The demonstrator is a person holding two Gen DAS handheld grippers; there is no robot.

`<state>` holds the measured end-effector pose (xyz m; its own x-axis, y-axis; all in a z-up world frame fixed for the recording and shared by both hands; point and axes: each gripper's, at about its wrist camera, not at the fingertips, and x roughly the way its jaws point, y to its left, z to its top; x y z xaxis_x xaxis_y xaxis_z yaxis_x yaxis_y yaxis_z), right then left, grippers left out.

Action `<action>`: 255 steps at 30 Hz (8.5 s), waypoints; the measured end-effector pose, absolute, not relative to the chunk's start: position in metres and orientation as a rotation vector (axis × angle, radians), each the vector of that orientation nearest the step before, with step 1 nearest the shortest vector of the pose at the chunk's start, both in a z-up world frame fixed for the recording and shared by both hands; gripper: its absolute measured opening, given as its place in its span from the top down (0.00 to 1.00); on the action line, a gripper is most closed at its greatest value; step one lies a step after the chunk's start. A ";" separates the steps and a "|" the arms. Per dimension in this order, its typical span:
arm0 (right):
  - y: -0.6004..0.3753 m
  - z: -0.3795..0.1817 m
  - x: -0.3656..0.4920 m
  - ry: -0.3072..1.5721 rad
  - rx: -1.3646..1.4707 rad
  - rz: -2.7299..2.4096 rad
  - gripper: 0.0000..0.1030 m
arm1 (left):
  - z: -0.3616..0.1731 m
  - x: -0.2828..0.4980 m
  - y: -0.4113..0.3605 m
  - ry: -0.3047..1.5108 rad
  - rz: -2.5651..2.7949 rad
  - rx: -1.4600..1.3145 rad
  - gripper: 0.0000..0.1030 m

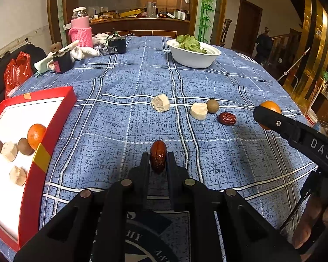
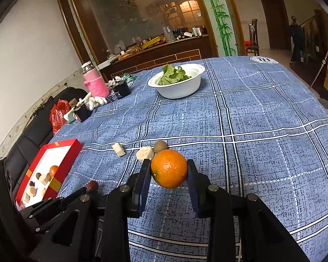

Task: Organize fruits
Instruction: 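Grasp a red date with the left tool while the right tool grasps an orange, then carry the date and orange into the white tray and open both tools, then move both open tools back to the pile on the tablecloth, then grasp a red date with the right tool while the left tool grasps a beige piece, then carry the date and beige piece over the white tray with both tools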

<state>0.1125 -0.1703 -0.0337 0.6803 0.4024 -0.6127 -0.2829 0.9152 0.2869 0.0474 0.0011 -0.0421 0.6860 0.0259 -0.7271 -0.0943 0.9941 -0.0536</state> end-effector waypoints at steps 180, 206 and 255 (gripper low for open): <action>-0.194 -0.026 0.136 0.714 0.226 0.355 0.73 | -0.053 0.140 -0.043 0.889 -0.048 0.014 0.79; -0.170 -0.030 0.127 0.700 0.103 0.374 0.72 | -0.033 0.046 0.000 0.854 0.057 -0.080 0.79; -0.071 -0.014 0.037 0.717 -0.098 0.512 0.73 | -0.004 -0.031 0.101 0.778 0.193 -0.235 0.79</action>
